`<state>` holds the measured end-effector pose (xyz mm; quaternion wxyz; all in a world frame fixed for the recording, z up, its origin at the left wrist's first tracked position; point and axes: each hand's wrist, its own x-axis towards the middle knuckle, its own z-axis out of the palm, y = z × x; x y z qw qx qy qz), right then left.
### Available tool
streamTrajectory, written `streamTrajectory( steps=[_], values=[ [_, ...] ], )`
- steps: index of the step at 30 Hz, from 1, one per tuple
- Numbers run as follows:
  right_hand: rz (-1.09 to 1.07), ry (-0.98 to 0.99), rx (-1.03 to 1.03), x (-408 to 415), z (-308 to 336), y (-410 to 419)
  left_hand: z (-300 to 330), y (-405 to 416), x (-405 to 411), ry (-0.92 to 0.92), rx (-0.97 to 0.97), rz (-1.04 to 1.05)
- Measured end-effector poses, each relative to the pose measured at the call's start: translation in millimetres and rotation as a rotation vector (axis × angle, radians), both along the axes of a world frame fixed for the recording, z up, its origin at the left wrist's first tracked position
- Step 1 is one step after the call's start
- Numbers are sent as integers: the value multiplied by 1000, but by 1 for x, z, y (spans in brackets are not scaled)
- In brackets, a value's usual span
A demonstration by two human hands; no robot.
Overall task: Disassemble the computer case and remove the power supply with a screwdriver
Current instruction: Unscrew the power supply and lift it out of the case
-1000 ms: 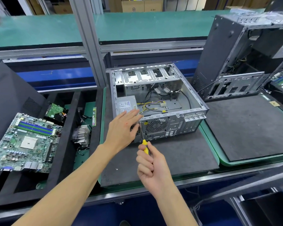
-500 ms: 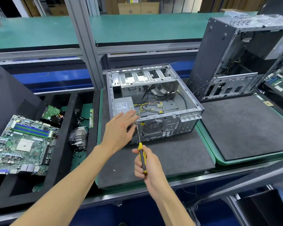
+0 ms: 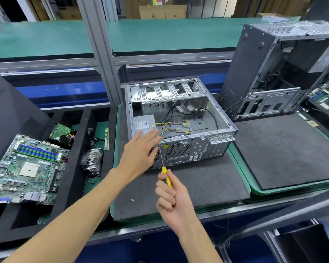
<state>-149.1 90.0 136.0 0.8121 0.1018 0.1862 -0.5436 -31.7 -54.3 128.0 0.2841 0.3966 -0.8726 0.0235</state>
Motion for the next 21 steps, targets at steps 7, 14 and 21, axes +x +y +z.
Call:
streamTrajectory(
  steps=[7, 14, 21],
  values=[
    [84, 587, -2, 4, 12, -9, 3, 3, -4, 10, 103, 36],
    [109, 907, 7, 16, 8, -14, 4, 5, -6, 2, 144, 49],
    [125, 1261, -30, 16, -3, -13, 3, 7, -5, 6, 142, 53]
  ],
)
